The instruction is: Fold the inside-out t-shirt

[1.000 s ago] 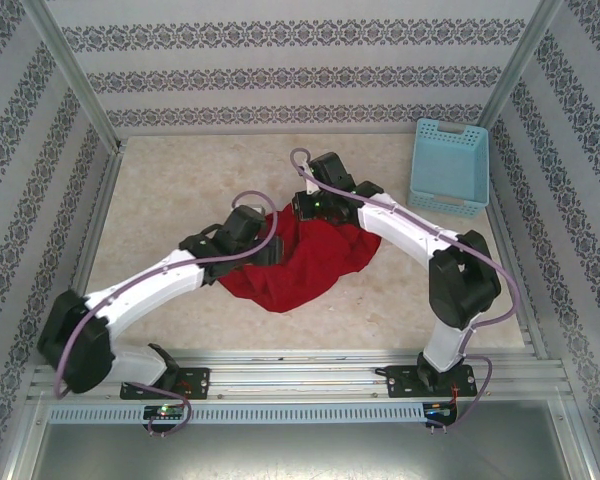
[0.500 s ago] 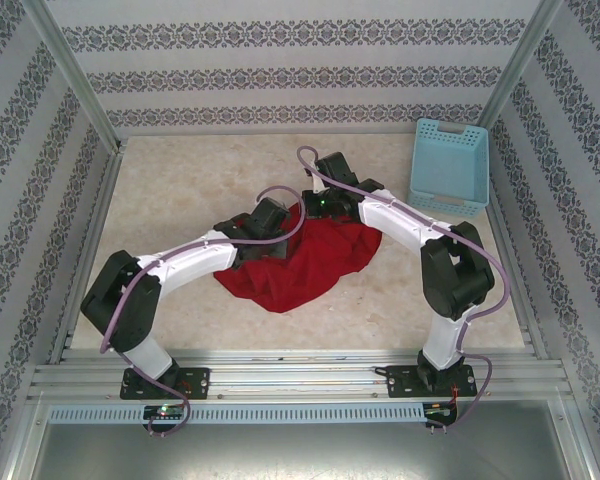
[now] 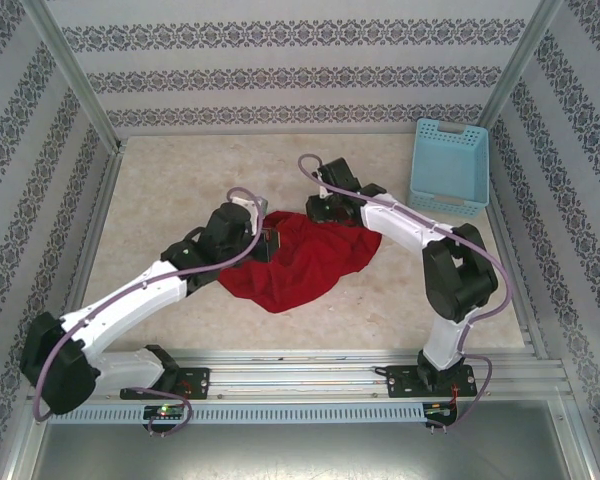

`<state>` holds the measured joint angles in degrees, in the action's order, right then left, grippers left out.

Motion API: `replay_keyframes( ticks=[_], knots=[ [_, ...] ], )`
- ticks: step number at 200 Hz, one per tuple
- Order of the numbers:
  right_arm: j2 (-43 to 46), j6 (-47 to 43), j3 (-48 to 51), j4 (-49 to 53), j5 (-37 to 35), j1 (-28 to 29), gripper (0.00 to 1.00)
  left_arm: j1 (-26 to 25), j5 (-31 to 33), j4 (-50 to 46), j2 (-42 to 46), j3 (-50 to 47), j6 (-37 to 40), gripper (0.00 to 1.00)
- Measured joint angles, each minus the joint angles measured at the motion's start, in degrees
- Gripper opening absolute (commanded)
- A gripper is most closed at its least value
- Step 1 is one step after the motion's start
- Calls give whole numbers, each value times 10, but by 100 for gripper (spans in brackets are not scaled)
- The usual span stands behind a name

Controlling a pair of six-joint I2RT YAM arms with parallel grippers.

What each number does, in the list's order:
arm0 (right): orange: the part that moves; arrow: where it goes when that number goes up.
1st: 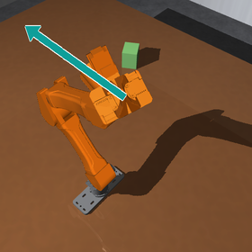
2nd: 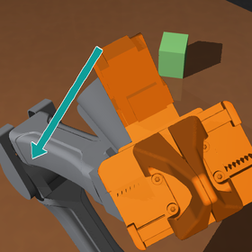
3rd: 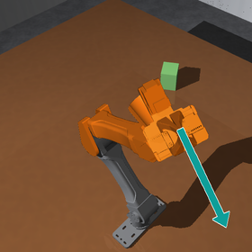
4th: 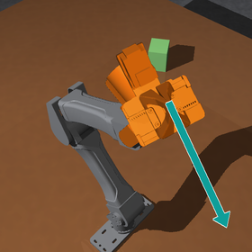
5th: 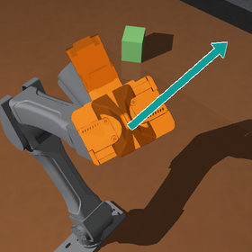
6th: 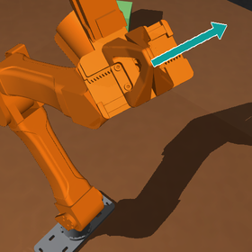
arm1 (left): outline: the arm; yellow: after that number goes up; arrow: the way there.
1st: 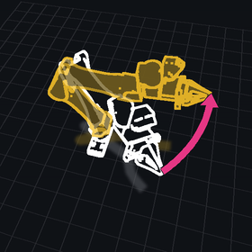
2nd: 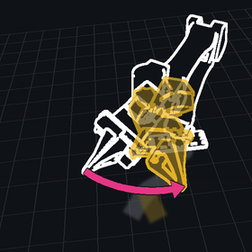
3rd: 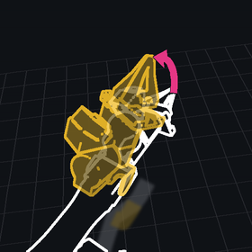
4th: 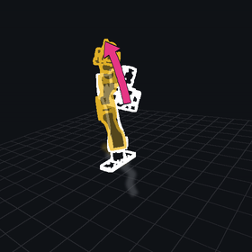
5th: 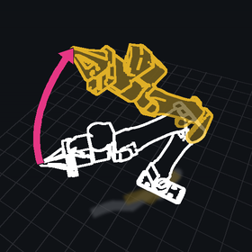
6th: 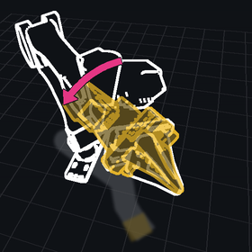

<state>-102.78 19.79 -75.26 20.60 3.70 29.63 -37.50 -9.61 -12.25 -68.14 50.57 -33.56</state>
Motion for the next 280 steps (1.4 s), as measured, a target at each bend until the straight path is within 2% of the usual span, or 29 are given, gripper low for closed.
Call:
replay_keyframes(
  ticks=[29, 61, 81, 96, 130, 160, 205, 254, 280],
  knots=[
    [75, 0, 77, 3, -25, 17, 39, 0, -29, 25, -3, -45, -16, 0],
    [188, 17, 159, -13, -39, 96, 41, 1, -39, 38, -19, -62, -29, 0],
    [223, 40, 202, -63, -8, 130, 41, 4, -39, 50, -14, -66, -32, 0],
    [218, 50, 227, -104, 16, 135, 39, 9, -39, 54, -3, -72, -34, 0],
    [210, 12, 314, -223, 2, 154, 52, 27, -35, 55, 29, -96, -44, 0],
    [213, -45, 384, -309, -2, 163, 53, 34, -35, 55, 39, -108, -51, 0],
    [202, -98, 382, -383, 2, 163, 56, 38, -37, 60, 39, -116, -60, 0],
    [156, -132, 354, -397, 28, 163, 57, 45, -42, 64, 41, -116, -65, 0],
    [138, -143, 334, -397, 35, 163, 52, 49, -50, 68, 45, -116, -69, 0]
  ],
)
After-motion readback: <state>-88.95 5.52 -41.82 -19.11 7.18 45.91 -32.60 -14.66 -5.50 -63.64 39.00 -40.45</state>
